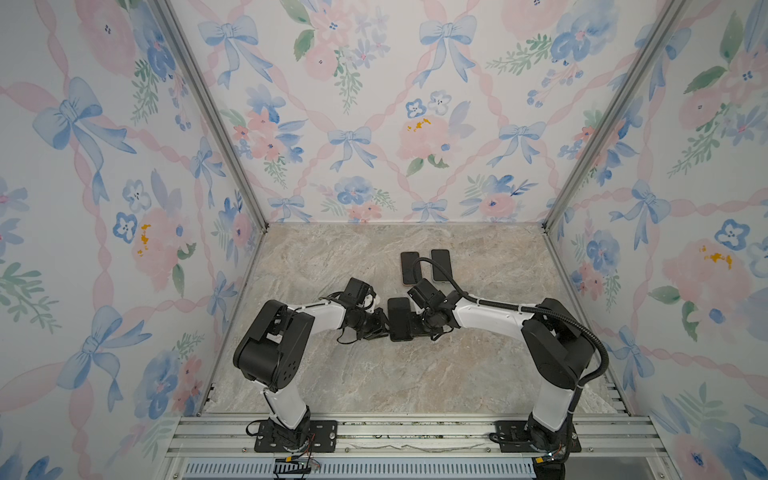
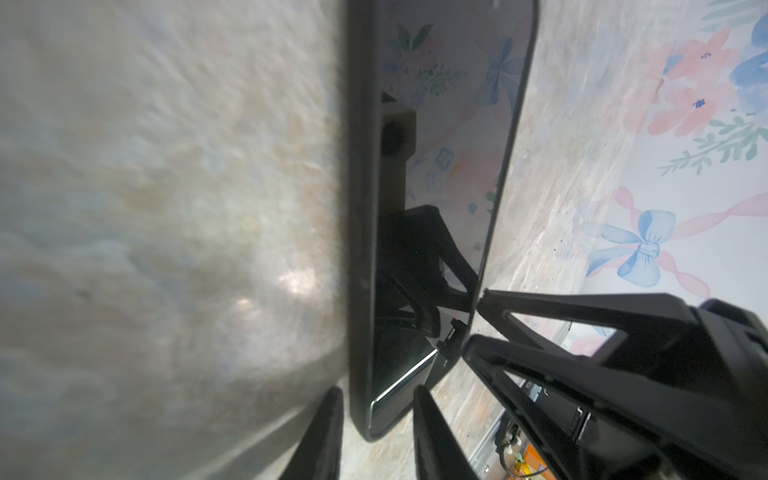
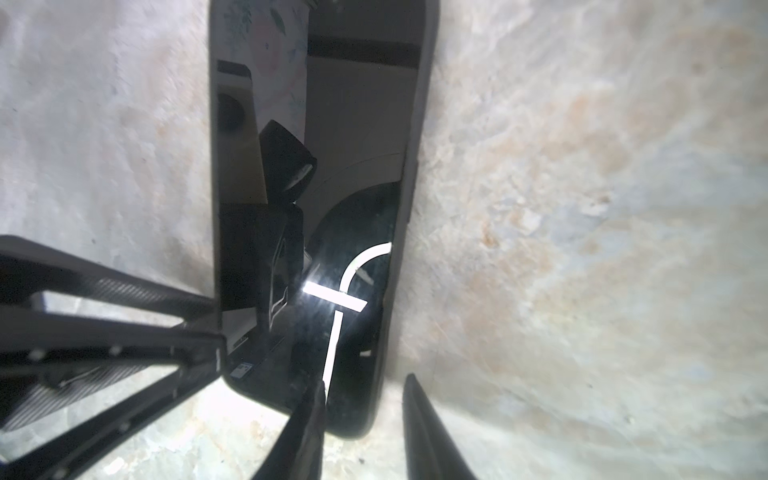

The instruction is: Put the phone into the phone case

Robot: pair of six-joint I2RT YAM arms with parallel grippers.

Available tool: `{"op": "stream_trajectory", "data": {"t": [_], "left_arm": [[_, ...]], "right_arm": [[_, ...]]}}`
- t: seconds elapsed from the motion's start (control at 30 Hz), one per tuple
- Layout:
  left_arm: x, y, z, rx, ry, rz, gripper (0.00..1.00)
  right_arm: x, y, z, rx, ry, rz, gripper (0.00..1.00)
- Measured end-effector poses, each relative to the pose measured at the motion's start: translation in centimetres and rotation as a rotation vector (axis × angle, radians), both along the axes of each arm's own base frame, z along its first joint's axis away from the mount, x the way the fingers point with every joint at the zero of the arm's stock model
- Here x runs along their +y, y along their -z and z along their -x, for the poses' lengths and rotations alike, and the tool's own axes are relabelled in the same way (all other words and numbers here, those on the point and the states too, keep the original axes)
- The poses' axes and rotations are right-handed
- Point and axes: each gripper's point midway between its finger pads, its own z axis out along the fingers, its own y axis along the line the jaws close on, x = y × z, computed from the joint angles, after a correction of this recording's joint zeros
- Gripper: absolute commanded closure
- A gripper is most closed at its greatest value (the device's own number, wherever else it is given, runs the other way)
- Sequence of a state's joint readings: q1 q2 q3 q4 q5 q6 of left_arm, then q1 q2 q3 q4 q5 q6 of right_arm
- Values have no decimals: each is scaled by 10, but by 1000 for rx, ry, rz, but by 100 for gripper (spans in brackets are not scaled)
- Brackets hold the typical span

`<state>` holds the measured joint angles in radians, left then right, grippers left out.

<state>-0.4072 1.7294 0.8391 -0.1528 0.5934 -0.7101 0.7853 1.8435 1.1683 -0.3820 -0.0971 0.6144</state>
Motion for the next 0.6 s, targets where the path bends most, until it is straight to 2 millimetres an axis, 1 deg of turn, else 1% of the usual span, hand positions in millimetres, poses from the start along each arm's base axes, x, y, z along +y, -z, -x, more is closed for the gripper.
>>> {"op": "stream_trajectory", "data": {"t": [0.1, 0.2, 0.27, 0.33, 0.4, 0.6], "left_arm": [[6, -4, -20, -19, -33, -23, 68], [3, -10, -44, -62, -46, -32, 68], [3, -10, -54, -78, -51, -40, 68], [3, -7, -60, -76, -56, -53, 68], [5, -3, -61, -63, -60, -63, 67], [0, -1, -64, -50, -52, -56, 67]], "right_arm": [[3, -8, -15, -45, -7, -33, 62], [1, -13, -35, -78, 12, -58, 61], [-2, -15, -50, -99, 29, -68, 60], [-5, -15, -61, -110, 41, -76, 59], [-5, -13, -68, -112, 44, -83, 59], [0, 4, -77, -84, 38, -99, 59]]}}
